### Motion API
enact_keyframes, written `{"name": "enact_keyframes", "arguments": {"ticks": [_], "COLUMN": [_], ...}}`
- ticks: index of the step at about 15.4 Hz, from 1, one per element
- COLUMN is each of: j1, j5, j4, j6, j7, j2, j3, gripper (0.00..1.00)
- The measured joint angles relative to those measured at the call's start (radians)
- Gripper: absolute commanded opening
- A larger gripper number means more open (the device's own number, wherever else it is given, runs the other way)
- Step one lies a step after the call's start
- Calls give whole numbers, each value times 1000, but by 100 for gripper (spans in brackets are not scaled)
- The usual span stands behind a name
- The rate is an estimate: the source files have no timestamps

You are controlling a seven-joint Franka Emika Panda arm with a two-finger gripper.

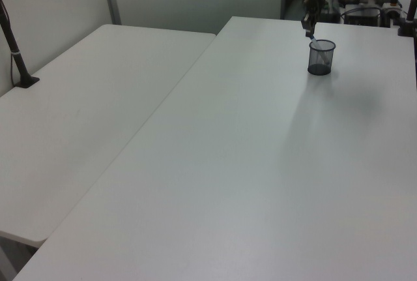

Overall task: Remove the marker
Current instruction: 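Lift the marker straight up out of the pen cup, then carry the marker away from the cup and lower it to the table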

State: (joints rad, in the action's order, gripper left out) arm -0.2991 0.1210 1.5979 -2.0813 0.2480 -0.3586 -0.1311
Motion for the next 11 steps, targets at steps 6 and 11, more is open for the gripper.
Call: {"name": "enact_keyframes", "arguments": {"ticks": [6, 11], "j1": [2, 42], "j5": [0, -2], "j4": [-23, -29], "j6": [77, 221], "j7": [0, 1], "j2": [131, 189], "j3": [4, 31], "gripper": [15, 15]}}
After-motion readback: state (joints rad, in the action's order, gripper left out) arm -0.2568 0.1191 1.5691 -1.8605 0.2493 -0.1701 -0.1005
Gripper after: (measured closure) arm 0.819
